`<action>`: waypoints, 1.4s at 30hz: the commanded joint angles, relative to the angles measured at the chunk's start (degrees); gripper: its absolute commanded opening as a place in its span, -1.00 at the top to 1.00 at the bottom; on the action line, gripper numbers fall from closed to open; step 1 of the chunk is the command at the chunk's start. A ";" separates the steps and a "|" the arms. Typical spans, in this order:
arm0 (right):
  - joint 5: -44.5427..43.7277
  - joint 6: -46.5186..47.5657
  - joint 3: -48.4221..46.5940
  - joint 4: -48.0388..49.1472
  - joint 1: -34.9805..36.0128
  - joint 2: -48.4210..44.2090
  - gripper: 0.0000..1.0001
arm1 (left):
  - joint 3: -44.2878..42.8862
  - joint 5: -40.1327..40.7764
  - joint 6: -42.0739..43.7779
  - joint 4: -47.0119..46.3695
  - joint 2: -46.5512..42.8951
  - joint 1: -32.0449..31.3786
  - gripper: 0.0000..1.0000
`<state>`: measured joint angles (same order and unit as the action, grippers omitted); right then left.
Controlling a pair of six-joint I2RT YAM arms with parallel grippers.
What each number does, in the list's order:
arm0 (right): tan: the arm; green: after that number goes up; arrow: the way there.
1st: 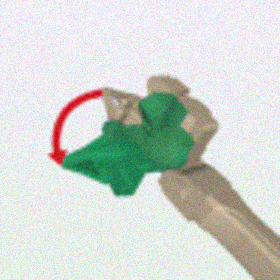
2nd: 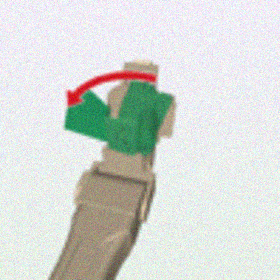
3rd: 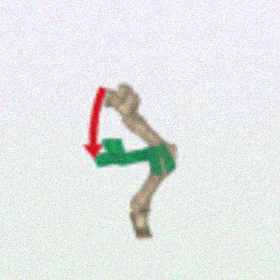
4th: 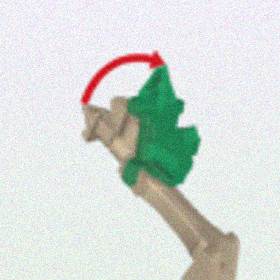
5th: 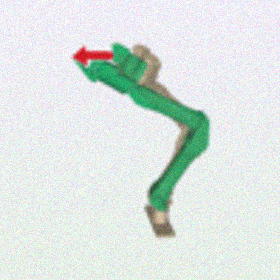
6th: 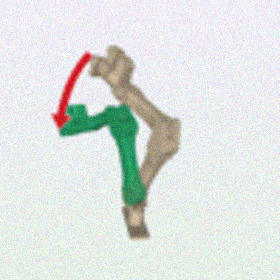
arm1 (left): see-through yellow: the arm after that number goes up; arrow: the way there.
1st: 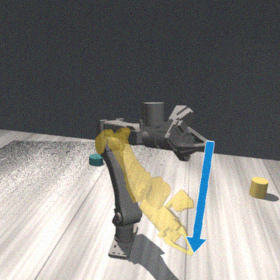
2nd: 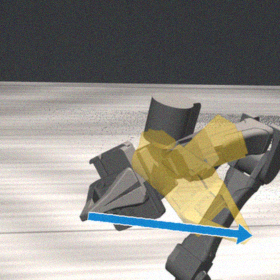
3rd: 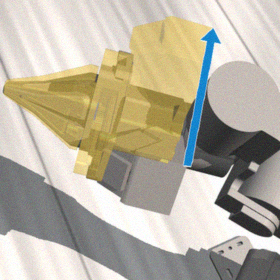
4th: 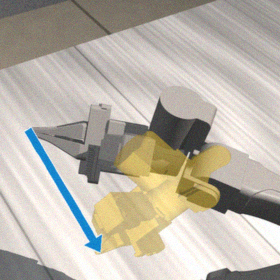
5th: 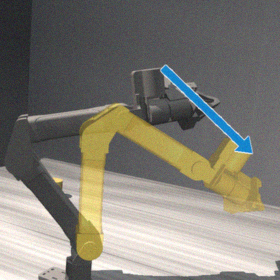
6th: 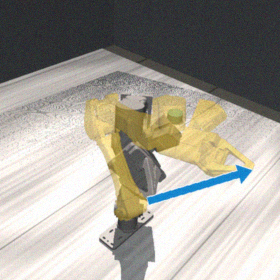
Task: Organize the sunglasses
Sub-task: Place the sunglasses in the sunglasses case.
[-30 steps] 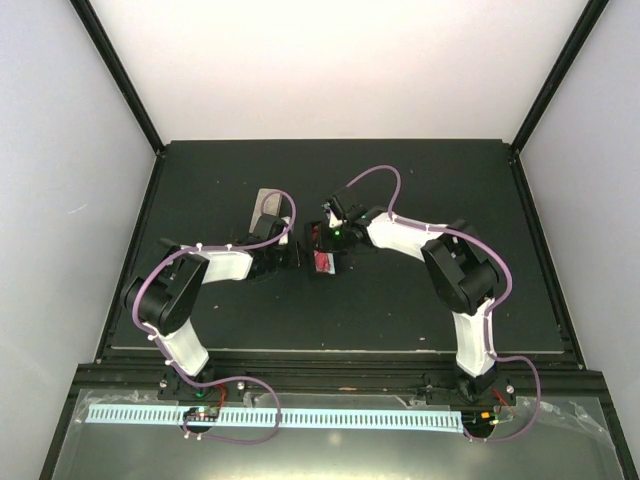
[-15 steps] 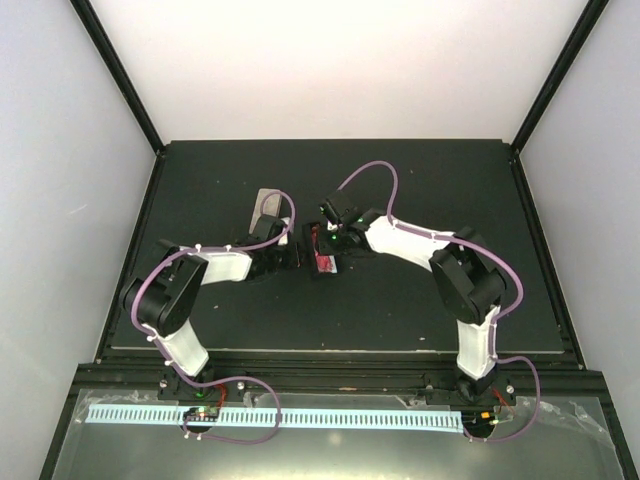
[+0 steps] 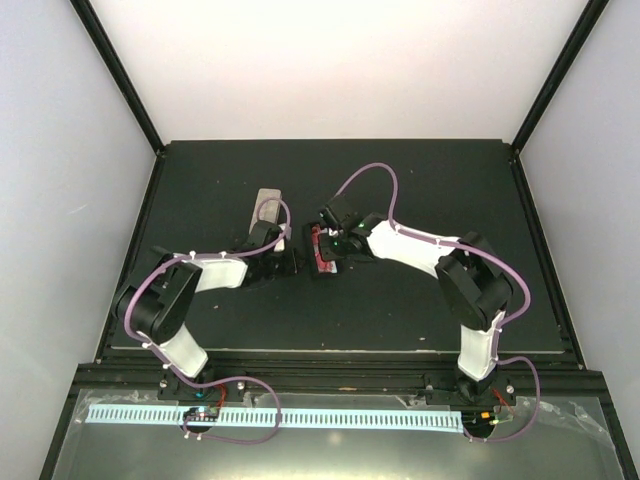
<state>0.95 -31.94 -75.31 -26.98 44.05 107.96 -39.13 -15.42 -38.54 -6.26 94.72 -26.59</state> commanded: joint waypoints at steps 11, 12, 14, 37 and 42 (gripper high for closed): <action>-2.46 0.87 0.08 -0.83 1.39 2.76 0.84 | 2.29 -2.70 -1.99 -1.78 -3.27 0.22 0.44; -2.71 0.81 0.05 -0.94 1.42 2.85 0.84 | 2.38 -2.92 -2.08 -1.96 -3.33 0.16 0.44; -2.94 0.76 0.07 -0.99 1.49 3.09 0.85 | 2.47 -3.06 -2.21 -2.06 -3.25 0.12 0.44; 2.38 0.16 -2.17 1.93 1.73 5.69 0.81 | 2.58 -4.15 -2.61 -3.32 -1.56 -0.74 0.44; 2.99 0.12 -2.32 3.30 1.68 5.33 0.76 | 2.35 -4.13 -2.51 -3.30 -1.23 -0.74 0.44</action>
<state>1.91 -31.64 -76.38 -26.13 45.28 112.46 -36.34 -18.48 -40.77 -8.12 92.64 -27.03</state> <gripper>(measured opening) 0.116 0.279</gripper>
